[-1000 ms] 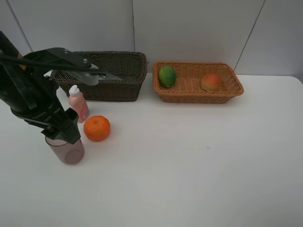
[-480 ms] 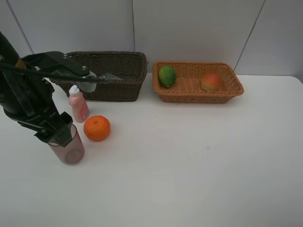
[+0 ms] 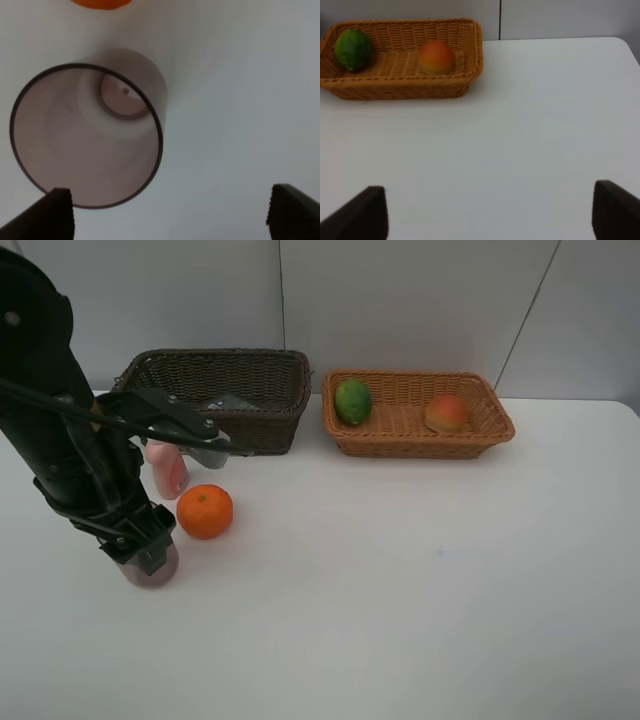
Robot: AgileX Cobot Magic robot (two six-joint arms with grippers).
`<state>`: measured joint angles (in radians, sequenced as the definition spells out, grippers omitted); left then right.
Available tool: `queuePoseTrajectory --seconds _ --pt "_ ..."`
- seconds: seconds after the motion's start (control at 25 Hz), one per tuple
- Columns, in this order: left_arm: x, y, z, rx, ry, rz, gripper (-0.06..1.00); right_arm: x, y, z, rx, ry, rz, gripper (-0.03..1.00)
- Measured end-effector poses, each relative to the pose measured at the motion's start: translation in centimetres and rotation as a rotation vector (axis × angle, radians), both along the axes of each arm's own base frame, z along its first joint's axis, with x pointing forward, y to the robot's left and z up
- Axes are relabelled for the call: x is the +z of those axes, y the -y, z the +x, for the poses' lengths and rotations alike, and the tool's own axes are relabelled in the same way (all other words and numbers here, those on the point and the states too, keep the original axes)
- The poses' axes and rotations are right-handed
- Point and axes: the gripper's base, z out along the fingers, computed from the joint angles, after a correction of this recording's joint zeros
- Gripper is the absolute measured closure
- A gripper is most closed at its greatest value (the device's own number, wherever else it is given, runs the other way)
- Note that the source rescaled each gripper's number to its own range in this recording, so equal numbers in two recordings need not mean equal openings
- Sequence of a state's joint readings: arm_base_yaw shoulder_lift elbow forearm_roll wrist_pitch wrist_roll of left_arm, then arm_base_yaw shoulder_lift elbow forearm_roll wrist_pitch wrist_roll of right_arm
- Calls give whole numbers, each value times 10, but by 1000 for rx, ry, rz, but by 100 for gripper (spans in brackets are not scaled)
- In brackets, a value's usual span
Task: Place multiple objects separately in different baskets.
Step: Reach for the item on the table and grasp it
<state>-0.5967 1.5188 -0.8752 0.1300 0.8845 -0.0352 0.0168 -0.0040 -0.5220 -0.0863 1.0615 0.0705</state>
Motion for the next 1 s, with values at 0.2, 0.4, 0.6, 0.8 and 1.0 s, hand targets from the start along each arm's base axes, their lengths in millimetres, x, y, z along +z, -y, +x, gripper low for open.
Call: queuePoseTrajectory --seconds 0.2,0.4,0.6,0.8,1.0 --pt "-7 3 4 -1 -4 0 -6 0 0 0 0 0 0 9" --pt "-14 6 6 -10 -12 4 -6 0 0 0 0 0 0 9" --pt "-14 10 8 -18 16 -19 -6 0 0 0 0 0 0 9" --pt "-15 10 8 -19 19 -22 -6 0 0 0 0 0 0 9" --pt "-18 11 9 -19 11 -16 -6 0 0 0 0 0 0 9"
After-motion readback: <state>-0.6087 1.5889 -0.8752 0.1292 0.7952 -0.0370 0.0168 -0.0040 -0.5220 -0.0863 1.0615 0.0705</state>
